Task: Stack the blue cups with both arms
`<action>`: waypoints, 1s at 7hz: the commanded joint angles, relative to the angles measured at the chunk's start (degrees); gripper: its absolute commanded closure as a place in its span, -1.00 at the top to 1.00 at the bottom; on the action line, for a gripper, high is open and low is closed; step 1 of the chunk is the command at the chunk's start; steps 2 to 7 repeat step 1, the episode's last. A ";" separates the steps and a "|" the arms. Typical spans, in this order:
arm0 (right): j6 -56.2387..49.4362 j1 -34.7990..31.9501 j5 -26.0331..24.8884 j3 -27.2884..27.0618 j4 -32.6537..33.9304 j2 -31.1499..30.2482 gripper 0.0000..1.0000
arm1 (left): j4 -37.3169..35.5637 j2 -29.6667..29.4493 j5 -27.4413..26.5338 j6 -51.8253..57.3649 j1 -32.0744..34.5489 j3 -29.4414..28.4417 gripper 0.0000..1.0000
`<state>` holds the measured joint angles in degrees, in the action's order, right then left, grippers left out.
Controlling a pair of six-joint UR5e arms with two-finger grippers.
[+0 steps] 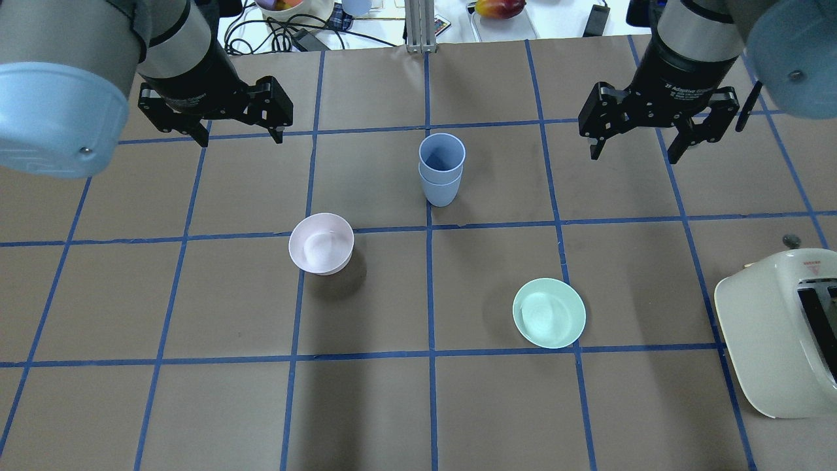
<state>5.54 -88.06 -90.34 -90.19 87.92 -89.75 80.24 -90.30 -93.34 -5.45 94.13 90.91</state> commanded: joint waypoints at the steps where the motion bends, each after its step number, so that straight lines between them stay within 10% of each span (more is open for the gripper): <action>1: 0.09 0.00 0.42 0.01 -0.03 -0.16 1.00 | 0.00 0.12 0.00 0.00 0.00 0.05 1.00; 7: 0.09 0.00 0.42 0.01 -0.03 -0.16 1.00 | 0.00 0.12 0.00 0.00 0.00 0.05 1.00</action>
